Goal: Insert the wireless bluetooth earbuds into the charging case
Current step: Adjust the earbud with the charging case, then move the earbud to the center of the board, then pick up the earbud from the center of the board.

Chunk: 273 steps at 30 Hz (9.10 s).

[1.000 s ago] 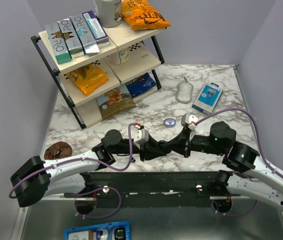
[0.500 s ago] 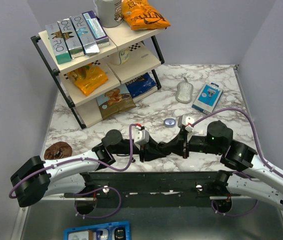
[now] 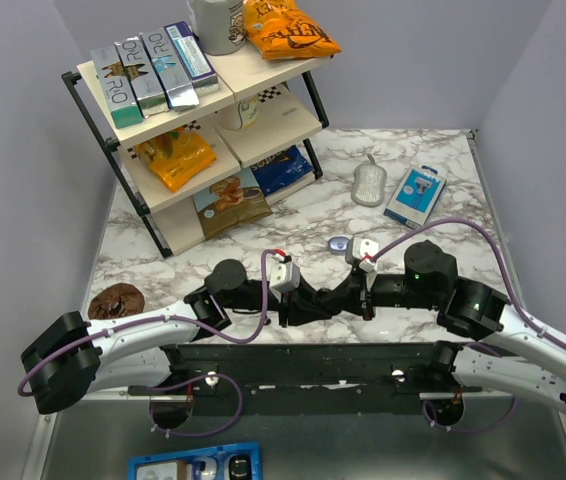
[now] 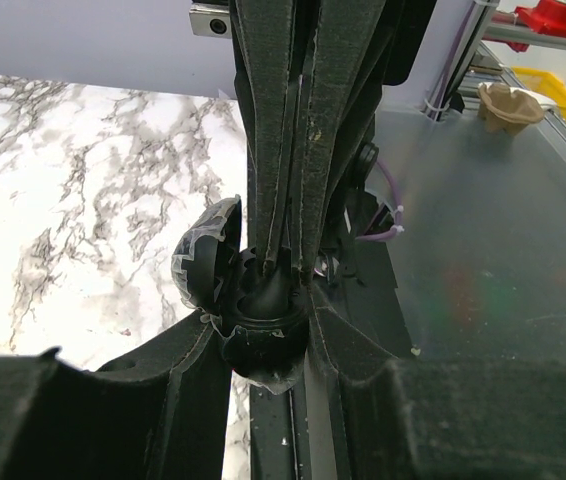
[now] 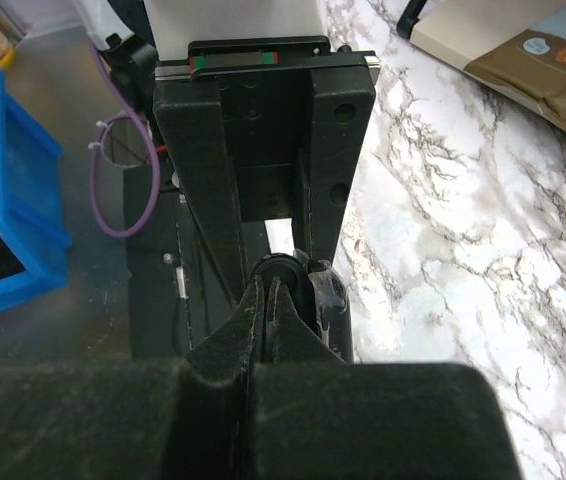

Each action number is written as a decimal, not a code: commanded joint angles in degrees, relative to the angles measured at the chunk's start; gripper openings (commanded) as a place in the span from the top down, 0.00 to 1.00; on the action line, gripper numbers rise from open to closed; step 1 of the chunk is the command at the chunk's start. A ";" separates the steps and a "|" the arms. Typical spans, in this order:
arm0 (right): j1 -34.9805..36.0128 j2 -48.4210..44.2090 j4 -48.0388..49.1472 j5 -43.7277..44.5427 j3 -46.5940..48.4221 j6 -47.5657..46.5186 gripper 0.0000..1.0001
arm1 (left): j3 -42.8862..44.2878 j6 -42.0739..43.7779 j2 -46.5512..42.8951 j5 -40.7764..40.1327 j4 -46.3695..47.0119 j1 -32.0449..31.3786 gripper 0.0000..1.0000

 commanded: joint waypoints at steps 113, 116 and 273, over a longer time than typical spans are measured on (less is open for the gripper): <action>7.00 59.63 18.14 18.34 10.47 29.05 0.51 | -2.80 3.63 -37.41 -59.87 -44.66 1.51 1.00; 7.00 59.81 17.70 17.11 10.65 28.52 0.51 | -2.89 3.54 -37.32 -59.87 -44.67 1.42 1.00; -9.35 49.70 9.18 31.34 5.64 16.04 0.59 | -4.03 1.87 -34.16 -54.42 -40.80 1.42 1.00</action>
